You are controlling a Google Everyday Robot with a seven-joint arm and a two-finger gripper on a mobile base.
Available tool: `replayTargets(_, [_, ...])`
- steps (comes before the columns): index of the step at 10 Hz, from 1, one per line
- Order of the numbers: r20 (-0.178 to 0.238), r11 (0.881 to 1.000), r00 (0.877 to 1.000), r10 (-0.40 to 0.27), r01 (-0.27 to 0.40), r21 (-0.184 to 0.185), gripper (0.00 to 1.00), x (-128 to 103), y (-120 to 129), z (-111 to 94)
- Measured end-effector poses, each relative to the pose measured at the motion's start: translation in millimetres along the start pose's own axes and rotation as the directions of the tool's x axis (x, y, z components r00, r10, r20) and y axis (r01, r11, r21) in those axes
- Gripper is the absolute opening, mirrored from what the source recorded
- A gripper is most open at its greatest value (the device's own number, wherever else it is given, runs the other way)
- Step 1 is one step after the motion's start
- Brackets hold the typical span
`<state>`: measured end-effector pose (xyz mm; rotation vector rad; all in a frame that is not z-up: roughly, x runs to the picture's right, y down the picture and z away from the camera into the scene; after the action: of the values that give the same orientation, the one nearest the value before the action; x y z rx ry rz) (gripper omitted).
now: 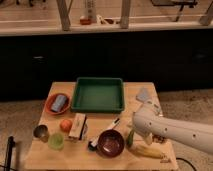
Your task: Place pepper in tray
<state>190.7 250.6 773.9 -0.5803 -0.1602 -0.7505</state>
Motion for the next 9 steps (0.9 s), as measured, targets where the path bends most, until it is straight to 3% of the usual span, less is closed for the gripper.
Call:
replayTargets(3, [0.012,1.000,1.000,0.000,0.000,-0.009,0.80,-5,8,3])
replayTargets(9, [0.029,0.996,0.996,0.089,-0.089,-0.014,0.80,6,-14,9])
